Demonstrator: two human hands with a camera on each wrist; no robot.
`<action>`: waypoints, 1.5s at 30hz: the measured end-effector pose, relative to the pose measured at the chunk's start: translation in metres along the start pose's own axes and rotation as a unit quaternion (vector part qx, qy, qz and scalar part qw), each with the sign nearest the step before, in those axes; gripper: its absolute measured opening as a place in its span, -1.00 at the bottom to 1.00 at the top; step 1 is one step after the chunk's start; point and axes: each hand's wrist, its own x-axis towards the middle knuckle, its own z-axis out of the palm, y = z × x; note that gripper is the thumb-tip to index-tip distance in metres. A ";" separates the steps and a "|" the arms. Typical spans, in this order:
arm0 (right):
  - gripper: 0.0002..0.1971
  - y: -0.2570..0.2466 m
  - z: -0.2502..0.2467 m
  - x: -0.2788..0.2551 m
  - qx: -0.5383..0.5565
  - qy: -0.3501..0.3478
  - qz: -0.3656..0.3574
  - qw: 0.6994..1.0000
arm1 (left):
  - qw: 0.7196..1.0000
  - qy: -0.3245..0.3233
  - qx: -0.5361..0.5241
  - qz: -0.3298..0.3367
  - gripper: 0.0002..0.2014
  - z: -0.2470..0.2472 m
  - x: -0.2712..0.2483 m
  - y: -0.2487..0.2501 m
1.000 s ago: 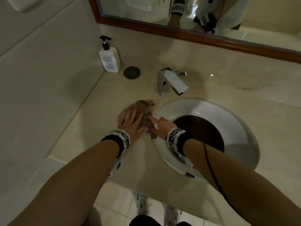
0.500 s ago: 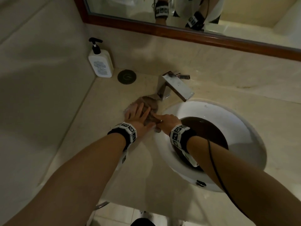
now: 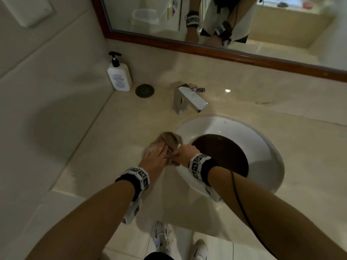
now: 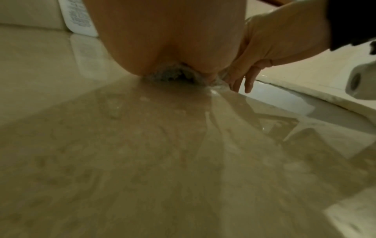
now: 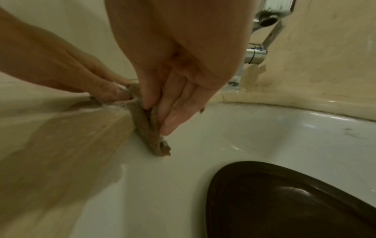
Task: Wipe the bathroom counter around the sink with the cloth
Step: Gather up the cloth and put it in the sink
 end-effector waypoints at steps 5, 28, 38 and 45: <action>-0.68 0.013 -0.003 -0.032 0.090 0.016 0.024 0.996 | 0.999 -0.044 -0.024 -0.020 -0.59 -0.036 -0.019 0.048; -0.80 0.072 -0.065 -0.094 0.427 0.207 0.100 0.875 | 0.952 -0.031 -0.304 0.024 -0.68 -0.090 0.025 0.127; -0.79 0.091 -0.065 -0.105 0.516 0.168 0.128 0.830 | 0.873 -0.023 -0.485 -0.044 -0.76 -0.100 0.046 0.154; -0.54 0.094 -0.055 -0.103 0.585 0.170 0.114 0.785 | 0.881 -0.017 -0.472 -0.022 -0.56 -0.104 0.052 0.160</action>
